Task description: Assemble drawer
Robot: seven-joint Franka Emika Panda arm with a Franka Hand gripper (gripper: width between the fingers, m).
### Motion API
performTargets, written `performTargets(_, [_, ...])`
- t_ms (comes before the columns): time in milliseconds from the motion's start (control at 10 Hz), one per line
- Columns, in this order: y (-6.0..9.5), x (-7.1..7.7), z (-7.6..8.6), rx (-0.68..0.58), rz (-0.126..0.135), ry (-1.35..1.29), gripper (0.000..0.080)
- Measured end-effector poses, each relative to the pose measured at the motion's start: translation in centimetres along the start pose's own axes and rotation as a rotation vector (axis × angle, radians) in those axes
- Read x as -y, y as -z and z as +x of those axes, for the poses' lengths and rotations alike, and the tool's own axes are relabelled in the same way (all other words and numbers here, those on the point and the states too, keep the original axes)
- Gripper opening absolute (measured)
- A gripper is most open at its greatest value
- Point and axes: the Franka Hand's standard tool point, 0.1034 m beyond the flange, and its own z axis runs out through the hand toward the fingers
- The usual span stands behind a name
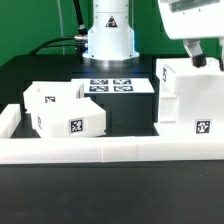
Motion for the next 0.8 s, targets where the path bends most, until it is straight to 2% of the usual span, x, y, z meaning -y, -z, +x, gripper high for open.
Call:
performTargets(100, [1.0, -0.6, 0.4, 0.004, -0.011, 0.101, 0.0648])
performTargets(300, [2.4, -1.1, 1.3, 0.0, -0.013, 0.277, 0.0648])
performTargets(600, [2.4, -2.1, 2.8, -0.003, -0.035, 0.441, 0.0648])
performTargets(800, [2.4, -2.0, 2.5, -0.001, -0.034, 0.443, 0.0648])
